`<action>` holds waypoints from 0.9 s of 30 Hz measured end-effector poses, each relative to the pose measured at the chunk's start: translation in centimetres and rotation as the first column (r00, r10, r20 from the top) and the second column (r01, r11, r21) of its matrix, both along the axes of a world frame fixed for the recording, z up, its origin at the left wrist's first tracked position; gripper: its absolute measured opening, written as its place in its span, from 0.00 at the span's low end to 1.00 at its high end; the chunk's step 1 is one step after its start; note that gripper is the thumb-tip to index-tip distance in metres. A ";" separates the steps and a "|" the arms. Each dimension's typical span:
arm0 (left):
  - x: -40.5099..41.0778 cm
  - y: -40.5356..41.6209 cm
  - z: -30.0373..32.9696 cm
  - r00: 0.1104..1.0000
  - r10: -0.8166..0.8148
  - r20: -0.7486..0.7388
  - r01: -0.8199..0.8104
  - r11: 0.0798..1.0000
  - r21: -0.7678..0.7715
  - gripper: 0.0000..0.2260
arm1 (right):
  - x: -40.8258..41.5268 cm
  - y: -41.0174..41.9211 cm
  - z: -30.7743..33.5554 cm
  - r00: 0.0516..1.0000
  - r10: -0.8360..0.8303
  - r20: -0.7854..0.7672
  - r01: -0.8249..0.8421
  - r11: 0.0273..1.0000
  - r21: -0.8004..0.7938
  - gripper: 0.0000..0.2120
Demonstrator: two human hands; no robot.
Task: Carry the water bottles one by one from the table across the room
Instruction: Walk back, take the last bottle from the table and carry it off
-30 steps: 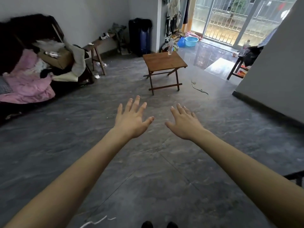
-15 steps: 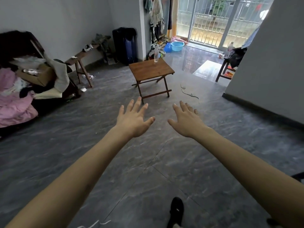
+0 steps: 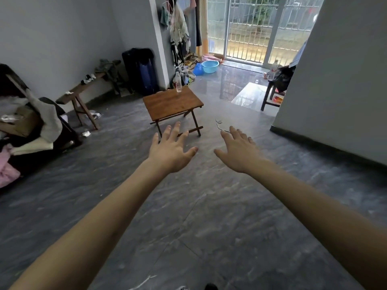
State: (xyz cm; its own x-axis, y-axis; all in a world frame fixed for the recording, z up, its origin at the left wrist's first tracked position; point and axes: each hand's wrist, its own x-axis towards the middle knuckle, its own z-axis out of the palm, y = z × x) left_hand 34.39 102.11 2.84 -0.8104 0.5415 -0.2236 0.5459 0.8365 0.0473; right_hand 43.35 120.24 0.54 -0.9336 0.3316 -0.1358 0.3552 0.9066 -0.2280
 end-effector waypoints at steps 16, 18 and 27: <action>-13.6 17.2 -1.7 0.988 -0.148 -0.034 0.149 0.989 0.013 0.32 | -10.0 16.4 -1.2 0.993 -0.120 0.008 0.119 0.992 0.028 0.33; -16.4 19.3 -2.0 0.988 -0.147 -0.049 0.148 0.989 0.022 0.33 | -12.9 18.4 -1.0 0.994 -0.111 0.014 0.110 0.993 0.047 0.33; -27.4 28.8 -2.5 0.987 -0.159 -0.019 0.160 0.986 0.045 0.33 | -24.0 26.3 -0.5 0.994 -0.101 0.033 0.100 0.994 0.050 0.34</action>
